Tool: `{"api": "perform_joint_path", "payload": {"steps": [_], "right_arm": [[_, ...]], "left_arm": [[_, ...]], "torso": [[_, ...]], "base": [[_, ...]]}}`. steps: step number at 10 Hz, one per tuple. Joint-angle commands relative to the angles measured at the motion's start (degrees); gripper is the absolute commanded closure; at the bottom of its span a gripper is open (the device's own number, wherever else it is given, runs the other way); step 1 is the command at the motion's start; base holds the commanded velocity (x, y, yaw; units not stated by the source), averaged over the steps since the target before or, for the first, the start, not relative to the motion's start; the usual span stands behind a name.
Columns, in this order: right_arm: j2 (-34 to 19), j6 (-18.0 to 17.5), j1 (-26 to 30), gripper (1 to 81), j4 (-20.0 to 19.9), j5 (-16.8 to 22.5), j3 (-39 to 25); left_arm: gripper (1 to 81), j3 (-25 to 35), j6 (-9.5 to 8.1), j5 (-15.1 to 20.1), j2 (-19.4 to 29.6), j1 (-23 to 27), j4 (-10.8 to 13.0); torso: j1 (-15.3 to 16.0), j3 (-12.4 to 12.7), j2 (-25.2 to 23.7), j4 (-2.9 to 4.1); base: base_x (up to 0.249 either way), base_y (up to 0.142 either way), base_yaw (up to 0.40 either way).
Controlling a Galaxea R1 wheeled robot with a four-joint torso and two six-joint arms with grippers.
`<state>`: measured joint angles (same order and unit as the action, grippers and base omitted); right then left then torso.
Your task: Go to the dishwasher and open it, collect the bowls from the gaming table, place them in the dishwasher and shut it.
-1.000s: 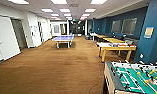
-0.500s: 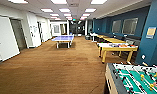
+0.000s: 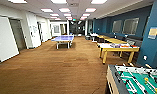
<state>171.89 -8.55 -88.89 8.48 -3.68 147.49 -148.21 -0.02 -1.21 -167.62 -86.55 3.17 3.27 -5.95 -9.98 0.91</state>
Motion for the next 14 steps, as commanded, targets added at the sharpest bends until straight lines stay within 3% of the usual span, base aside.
{"api": "perform_joint_path", "payload": {"steps": [1,14], "right_arm": [[0.15,0.28,3.05,1.0,0.48,2.28,-0.38],[0.15,0.28,2.97,1.0,0.39,2.28,-0.38]], "left_arm": [[1.0,0.12,0.02,2.96,0.44,3.18,-0.44],[1.0,0.12,0.11,2.96,0.09,3.18,-0.44]], "torso": [[0.00,0.00,0.00,0.00],[-0.11,0.00,-0.05,0.00]], "base": [[0.140,0.000,0.000],[0.142,0.000,0.000]]}}
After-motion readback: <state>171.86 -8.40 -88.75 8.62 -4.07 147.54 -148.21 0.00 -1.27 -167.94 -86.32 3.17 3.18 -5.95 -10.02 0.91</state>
